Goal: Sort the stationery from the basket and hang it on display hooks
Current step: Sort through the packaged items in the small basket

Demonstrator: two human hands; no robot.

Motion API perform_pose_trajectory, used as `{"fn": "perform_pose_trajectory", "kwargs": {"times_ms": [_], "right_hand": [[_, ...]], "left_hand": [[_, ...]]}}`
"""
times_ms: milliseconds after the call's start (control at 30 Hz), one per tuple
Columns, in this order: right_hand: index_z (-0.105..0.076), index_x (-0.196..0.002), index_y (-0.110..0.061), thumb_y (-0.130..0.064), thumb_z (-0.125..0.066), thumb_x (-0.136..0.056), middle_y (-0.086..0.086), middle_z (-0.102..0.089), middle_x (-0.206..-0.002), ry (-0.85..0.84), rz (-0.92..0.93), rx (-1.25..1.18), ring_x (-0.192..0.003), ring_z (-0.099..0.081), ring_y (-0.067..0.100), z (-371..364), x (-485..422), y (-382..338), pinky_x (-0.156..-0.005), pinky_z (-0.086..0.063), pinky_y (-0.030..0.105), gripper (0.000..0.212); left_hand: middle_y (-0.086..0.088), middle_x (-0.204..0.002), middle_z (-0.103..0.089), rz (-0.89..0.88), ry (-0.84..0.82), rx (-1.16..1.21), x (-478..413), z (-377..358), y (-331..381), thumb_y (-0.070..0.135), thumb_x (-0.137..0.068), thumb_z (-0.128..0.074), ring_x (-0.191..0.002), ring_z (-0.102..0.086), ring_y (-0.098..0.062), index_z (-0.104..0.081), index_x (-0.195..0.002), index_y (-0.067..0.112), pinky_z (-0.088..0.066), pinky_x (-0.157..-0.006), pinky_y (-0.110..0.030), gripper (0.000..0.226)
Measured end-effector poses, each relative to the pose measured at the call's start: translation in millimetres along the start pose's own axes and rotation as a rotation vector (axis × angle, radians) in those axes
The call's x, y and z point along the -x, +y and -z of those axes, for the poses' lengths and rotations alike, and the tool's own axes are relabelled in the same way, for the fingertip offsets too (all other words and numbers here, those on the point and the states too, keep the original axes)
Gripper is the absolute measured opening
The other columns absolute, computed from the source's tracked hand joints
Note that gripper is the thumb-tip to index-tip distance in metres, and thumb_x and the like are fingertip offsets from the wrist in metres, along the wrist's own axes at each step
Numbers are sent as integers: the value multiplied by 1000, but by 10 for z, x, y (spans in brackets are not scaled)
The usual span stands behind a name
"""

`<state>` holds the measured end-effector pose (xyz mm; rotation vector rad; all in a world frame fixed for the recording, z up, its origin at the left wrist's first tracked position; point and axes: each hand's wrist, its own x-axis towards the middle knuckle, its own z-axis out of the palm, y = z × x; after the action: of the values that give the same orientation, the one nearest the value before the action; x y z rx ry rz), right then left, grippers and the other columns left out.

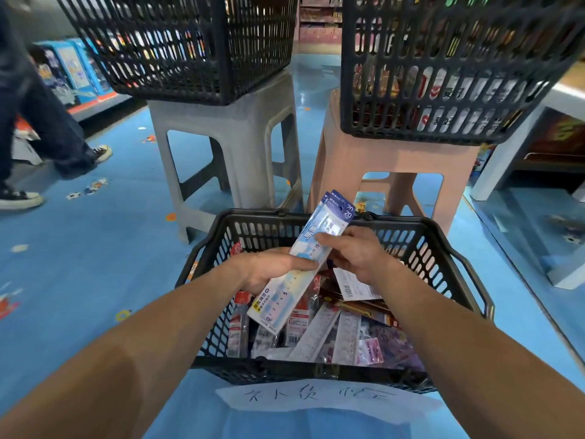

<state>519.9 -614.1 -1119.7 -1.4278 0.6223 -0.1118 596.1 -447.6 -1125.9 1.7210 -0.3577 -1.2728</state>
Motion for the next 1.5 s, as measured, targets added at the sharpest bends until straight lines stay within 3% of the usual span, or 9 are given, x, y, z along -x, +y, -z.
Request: {"fn": "perform_pose_trajectory", "kwargs": {"times_ms": [233, 400, 533, 700, 867, 1000, 1300, 1433, 1500], "right_hand": [[-66, -97, -13, -32, -77, -91, 3, -79, -102, -11, -27, 9, -85, -72, 17, 61, 2, 21, -71, -54, 30, 23], [-70, -116, -16, -12, -74, -91, 3, -78, -103, -164, -104, -14, -89, -73, 18, 8, -11, 63, -64, -57, 30, 26], [-66, -115, -11, -5, -71, -92, 12, -74, -113, -19, -104, -10, -96, -71, 25, 124, -92, 114, -75, -57, 37, 24], [-66, -118, -7, -2, -68, -94, 10, -74, -111, 54, -160, 49, -88, -70, 21, 321, -132, 244, -63, -52, 33, 25], [-67, -119, -6, -2, -70, -92, 10, -74, -108, 103, -177, 53, -88, -70, 21, 328, -206, 307, -61, -53, 32, 28], [-66, -121, -6, -4, -72, -91, 10, -74, -111, 90, -190, 71, -88, -70, 20, 292, -221, 334, -59, -50, 29, 30], [-64, -116, -8, 0, -71, -91, 13, -72, -111, 73, -171, 6, -89, -69, 23, 261, -102, 240, -63, -52, 33, 27], [-58, -122, -8, -3, -73, -91, 14, -72, -112, 104, -153, 22, -85, -69, 24, 217, -42, 158, -65, -55, 33, 35], [-57, -117, -9, -3, -73, -90, 13, -71, -106, 127, -141, 25, -82, -68, 22, 184, -23, 123, -63, -54, 32, 32]], "left_hand": [[-3, -86, -76, 4, -32, 17, -28, 11, -12, 28, -101, -64, -74, -74, -16, -61, -117, 15, -61, -69, -32, 20], [-10, -108, -72, -19, -61, -62, -134, 27, -25, 32, -95, -71, -101, -69, -26, -63, -117, 12, -54, -97, -44, 31], [-1, -109, -72, -135, 301, -429, -228, 196, -38, 15, -92, -68, -104, -67, -16, -72, -107, 15, -53, -77, -23, 16], [-8, -129, -61, 15, 490, -1152, -296, 446, -395, 29, -88, -72, -120, -60, -27, -65, -126, 14, -52, -101, -37, 41], [-12, -132, -50, -104, 597, -1215, -351, 413, -505, 20, -86, -77, -119, -57, -32, -43, -136, 13, -50, -99, -43, 61], [-10, -125, -62, -55, 583, -1322, -362, 374, -526, 17, -93, -67, -114, -61, -31, -55, -127, 17, -52, -89, -41, 37], [-8, -96, -63, -188, 608, -989, -140, 477, -480, 34, -97, -52, -85, -59, -24, -52, -95, 19, -44, -67, -32, 15], [-15, -131, -57, -108, 543, -644, -17, 309, -287, 28, -107, -40, -127, -50, -34, -56, -129, 9, -45, -96, -37, 33], [-10, -143, -53, -127, 509, -529, 8, 219, -201, 22, -109, -36, -126, -51, -30, -48, -138, 12, -45, -105, -40, 33]]}}
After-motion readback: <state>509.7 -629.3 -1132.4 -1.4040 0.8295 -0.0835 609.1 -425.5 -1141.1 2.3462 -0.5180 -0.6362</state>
